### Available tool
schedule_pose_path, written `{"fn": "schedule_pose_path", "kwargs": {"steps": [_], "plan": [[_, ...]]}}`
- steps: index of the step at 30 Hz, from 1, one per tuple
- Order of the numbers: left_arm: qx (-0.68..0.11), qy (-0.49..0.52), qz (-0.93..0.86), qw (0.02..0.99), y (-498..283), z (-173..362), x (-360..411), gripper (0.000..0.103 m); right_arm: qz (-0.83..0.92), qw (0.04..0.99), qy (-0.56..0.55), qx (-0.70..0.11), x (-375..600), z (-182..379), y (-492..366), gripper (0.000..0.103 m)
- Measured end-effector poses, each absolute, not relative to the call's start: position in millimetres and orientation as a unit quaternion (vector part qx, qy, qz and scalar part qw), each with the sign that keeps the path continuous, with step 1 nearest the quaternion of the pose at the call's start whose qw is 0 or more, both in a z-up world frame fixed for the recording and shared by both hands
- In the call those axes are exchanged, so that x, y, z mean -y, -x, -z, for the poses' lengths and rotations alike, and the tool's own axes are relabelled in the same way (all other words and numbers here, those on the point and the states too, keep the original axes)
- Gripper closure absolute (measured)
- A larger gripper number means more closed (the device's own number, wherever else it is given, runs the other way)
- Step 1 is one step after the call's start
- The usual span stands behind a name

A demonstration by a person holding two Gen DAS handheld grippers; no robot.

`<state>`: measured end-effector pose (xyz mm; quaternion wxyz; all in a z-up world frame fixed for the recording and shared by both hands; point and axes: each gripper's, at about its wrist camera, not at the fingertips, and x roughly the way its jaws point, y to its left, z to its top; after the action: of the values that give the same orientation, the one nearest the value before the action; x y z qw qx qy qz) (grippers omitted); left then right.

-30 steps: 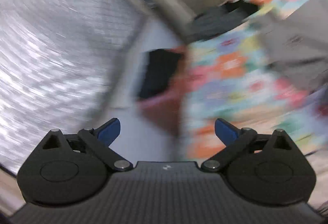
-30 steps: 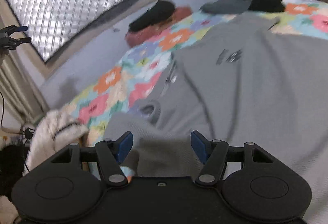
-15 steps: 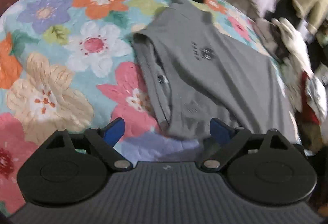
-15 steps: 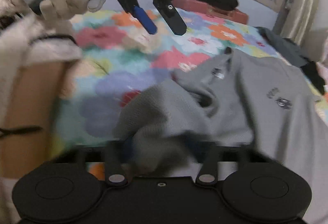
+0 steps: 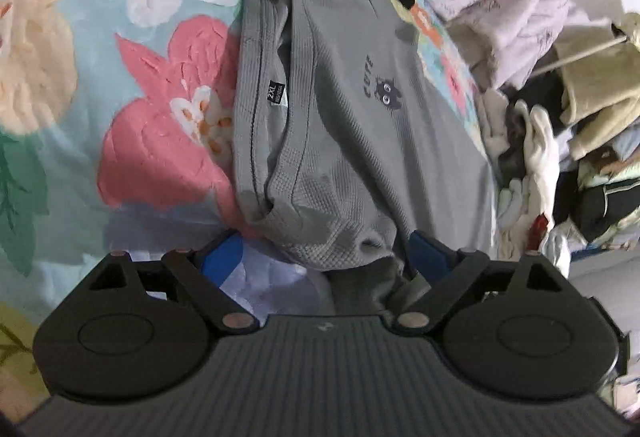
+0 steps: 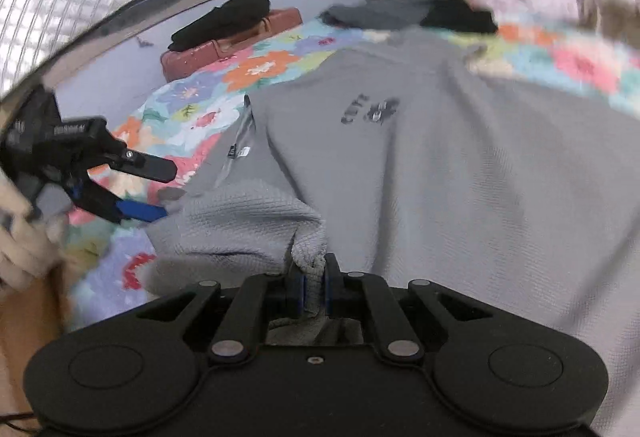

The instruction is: Fold clothes

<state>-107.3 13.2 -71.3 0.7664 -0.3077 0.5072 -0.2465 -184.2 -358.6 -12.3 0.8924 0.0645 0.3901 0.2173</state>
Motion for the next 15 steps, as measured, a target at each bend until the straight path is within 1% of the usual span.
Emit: {"fn": "schedule_pose_path", "kwargs": {"steps": [2, 3, 5, 7, 9, 10, 12, 13, 14, 15], "plan": [[-0.502, 0.307, 0.252, 0.769, 109.4, 70.9, -11.5, 0.013, -0.227, 0.888, -0.089, -0.391, 360.4, 15.0, 183.4, 0.094], [-0.499, 0.312, 0.253, 0.767, 109.9, 72.2, -10.7, 0.013, -0.226, 0.888, -0.080, -0.391, 358.1, 16.8, 183.2, 0.094], [-0.498, 0.352, 0.241, 0.755, 105.5, 85.4, -12.5, 0.007, -0.222, 0.891, -0.058, -0.392, 354.4, 18.8, 183.7, 0.093], [-0.502, 0.389, 0.223, 0.740, 100.5, 99.5, -14.8, 0.007, -0.218, 0.892, -0.046, -0.392, 353.0, 20.9, 183.7, 0.093], [-0.506, 0.384, 0.223, 0.740, 98.1, 100.6, -12.4, 0.008, -0.204, 0.895, -0.028, -0.395, 352.8, 24.7, 180.7, 0.093], [-0.505, 0.365, 0.229, 0.748, 98.6, 96.5, -8.9, 0.012, -0.191, 0.897, -0.010, -0.398, 352.5, 27.0, 178.5, 0.093], [-0.499, 0.312, 0.224, 0.777, 104.5, 87.2, -0.5, 0.031, -0.157, 0.900, 0.044, -0.404, 351.6, 33.1, 174.5, 0.093], [-0.498, 0.282, 0.217, 0.791, 107.6, 84.1, 3.6, 0.047, -0.152, 0.900, 0.048, -0.406, 353.7, 34.0, 174.0, 0.093], [-0.496, 0.252, 0.212, 0.804, 110.7, 81.6, 7.5, 0.059, -0.151, 0.900, 0.043, -0.406, 356.5, 33.1, 174.5, 0.093], [-0.491, 0.234, 0.209, 0.812, 113.6, 79.4, 10.1, 0.062, -0.149, 0.900, 0.038, -0.407, 359.0, 32.0, 175.1, 0.093]]}}
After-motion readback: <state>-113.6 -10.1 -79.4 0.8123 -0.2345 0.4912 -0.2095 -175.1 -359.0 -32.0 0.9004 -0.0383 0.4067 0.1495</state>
